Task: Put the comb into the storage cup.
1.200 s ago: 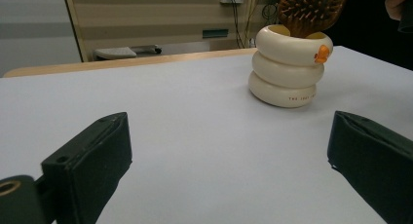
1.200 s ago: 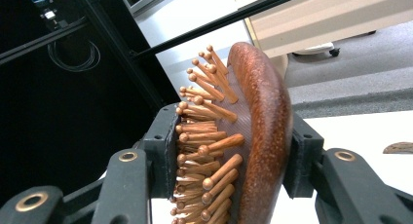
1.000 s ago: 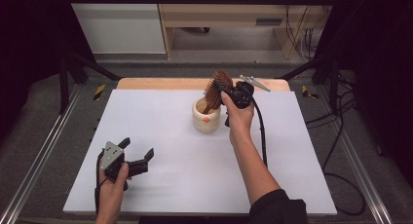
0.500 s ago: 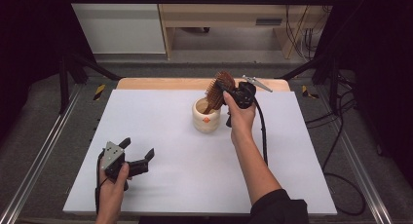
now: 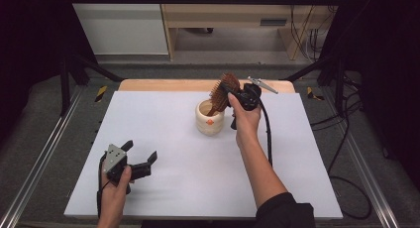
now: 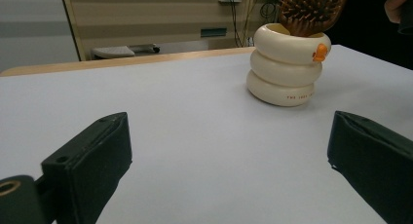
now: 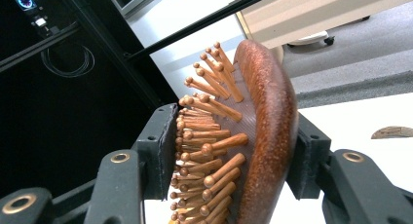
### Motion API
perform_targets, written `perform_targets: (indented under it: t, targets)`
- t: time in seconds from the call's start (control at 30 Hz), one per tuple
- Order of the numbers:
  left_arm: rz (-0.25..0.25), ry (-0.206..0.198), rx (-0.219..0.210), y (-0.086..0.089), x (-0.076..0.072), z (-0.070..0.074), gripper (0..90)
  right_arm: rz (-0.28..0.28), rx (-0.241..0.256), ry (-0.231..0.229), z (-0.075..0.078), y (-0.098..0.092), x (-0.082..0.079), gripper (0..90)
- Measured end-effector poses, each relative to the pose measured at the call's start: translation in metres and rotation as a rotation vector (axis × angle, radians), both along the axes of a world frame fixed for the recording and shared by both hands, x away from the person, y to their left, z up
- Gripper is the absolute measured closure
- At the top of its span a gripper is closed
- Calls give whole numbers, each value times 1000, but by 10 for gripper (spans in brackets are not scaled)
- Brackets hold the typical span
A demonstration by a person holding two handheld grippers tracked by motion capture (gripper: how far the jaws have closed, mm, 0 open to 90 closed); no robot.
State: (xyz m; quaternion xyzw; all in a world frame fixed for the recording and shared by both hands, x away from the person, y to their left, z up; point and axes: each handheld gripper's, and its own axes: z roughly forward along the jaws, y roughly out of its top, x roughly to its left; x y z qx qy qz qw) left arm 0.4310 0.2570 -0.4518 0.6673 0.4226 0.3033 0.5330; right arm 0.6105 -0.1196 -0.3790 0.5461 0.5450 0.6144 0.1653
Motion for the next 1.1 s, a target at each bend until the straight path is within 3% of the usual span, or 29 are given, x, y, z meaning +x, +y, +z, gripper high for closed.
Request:
perform_targets:
  t: [1.1]
  targets:
    - [-4,0,-3,0,0,0,25,20,-14,21,-2,6,1,337]
